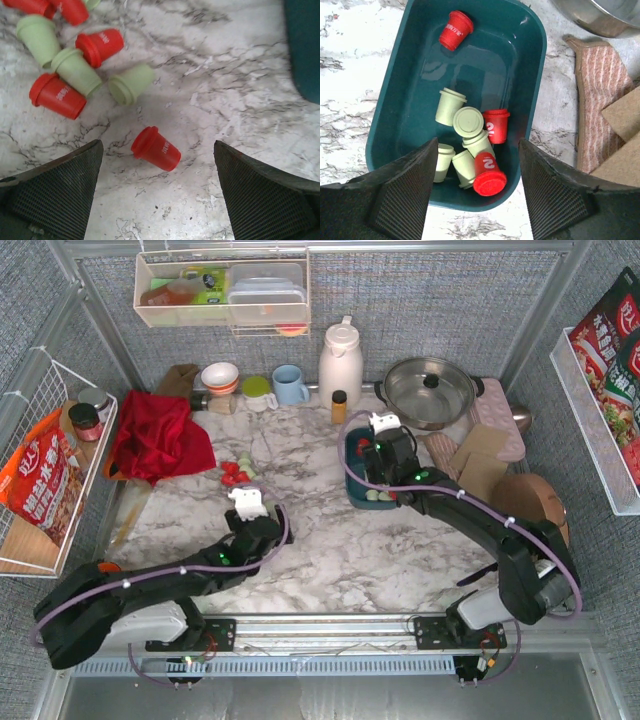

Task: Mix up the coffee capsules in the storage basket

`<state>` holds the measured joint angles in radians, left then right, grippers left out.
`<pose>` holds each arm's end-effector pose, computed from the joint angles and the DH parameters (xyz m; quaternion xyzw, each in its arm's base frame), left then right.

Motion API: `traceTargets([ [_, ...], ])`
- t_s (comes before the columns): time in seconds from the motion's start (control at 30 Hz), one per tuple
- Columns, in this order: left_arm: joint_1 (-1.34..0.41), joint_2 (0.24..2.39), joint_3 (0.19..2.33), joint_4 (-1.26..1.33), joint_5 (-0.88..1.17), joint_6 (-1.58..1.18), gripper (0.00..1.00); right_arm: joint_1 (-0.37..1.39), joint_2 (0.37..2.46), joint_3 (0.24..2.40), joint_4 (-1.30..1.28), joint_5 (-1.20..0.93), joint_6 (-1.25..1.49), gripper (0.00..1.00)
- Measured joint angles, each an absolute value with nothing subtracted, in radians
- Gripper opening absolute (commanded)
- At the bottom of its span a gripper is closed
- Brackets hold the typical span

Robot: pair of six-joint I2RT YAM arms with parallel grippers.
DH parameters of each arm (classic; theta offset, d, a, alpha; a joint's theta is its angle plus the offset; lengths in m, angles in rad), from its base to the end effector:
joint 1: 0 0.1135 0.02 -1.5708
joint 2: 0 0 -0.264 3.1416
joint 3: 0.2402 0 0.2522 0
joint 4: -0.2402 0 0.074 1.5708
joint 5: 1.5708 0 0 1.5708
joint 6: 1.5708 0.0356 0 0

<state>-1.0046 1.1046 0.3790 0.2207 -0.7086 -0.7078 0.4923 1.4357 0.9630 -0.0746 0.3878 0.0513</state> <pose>0.1337 -0.1672 0.1828 -0.0549 0.8250 -0.1641 0.5380 0.2894 0.1399 0.2613 -0.0950 0.8555 -0.0328 0.5080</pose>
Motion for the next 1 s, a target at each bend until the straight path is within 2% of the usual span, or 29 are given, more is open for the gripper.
traceTargets([
  [0.3, -0.953, 1.333, 0.532, 0.023, -0.644, -0.907, 0.98, 0.489, 1.396, 0.958, -0.076, 0.357, 0.056, 0.72],
  [0.53, -0.954, 1.502, 0.699, -0.199, -0.676, -1.077, 0.85, 0.489, 1.371, 0.954, -0.078, 0.309, 0.076, 0.72],
  [0.73, -0.954, 1.564, 0.735, -0.28, -0.683, -1.153, 0.76, 0.489, 1.371, 0.954, -0.09, 0.283, 0.086, 0.72],
  [0.9, -0.954, 1.574, 0.738, -0.298, -0.699, -1.206, 0.57, 0.489, 1.371, 0.954, -0.095, 0.271, 0.093, 0.72],
  [1.0, -0.954, 1.584, 0.747, -0.311, -0.71, -1.24, 0.56, 0.489, 1.371, 0.954, -0.097, 0.26, 0.096, 0.72],
])
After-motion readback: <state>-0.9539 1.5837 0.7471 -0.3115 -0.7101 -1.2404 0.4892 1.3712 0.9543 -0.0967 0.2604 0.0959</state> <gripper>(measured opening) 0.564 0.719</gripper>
